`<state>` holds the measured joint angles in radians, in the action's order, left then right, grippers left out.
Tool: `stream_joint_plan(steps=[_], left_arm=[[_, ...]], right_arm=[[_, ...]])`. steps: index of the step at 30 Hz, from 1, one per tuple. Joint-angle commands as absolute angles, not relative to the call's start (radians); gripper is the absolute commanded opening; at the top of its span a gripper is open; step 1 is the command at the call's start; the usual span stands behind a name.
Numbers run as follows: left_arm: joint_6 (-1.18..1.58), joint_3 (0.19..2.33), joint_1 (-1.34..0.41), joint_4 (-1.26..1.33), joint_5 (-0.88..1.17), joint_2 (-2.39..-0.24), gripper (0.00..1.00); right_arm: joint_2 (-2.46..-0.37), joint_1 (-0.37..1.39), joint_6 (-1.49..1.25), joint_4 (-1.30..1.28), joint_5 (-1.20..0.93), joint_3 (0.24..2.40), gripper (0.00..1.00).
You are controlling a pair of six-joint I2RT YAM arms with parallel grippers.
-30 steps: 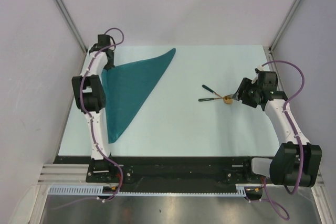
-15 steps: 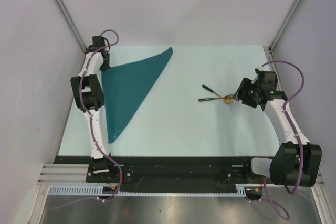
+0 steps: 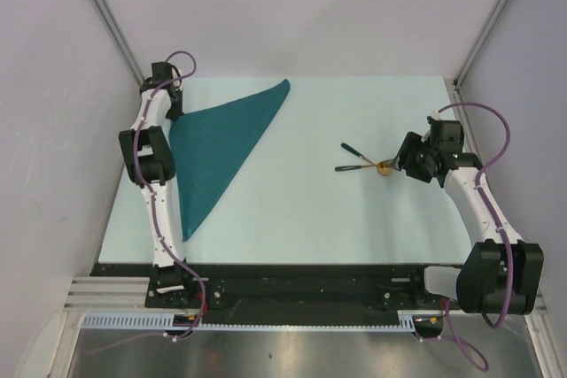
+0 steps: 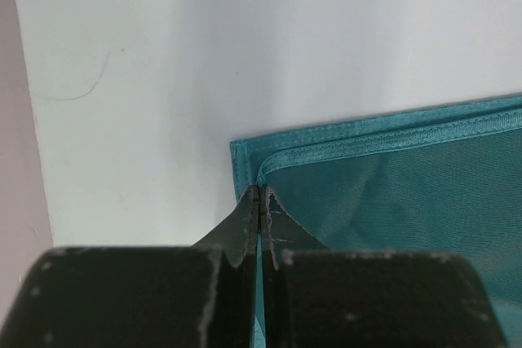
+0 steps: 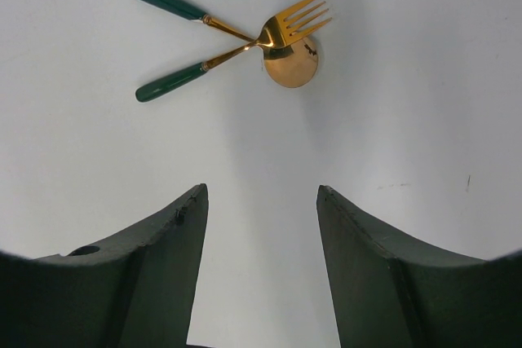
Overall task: Fold the napkin, place the utensils inside, and roll it up
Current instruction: Fold the napkin
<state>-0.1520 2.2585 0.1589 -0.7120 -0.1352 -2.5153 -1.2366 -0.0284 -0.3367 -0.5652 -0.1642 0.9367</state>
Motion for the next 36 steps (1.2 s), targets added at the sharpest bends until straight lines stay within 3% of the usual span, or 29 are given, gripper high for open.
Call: stream_joint_plan(steps=[1,36], left_arm=[[-0.179,2.329,0.163,-0.707,-0.094,-2.54,0.0],[-0.198,2.379,0.161,-0.627,-0.123,-2.603,0.06]], right_arm=[[-1.229,-0.014,-0.347,-0.561,-0.141,0.95,0.61],[-1.302,0.075,-0.373,-0.542,-0.1,0.954,0.62]])
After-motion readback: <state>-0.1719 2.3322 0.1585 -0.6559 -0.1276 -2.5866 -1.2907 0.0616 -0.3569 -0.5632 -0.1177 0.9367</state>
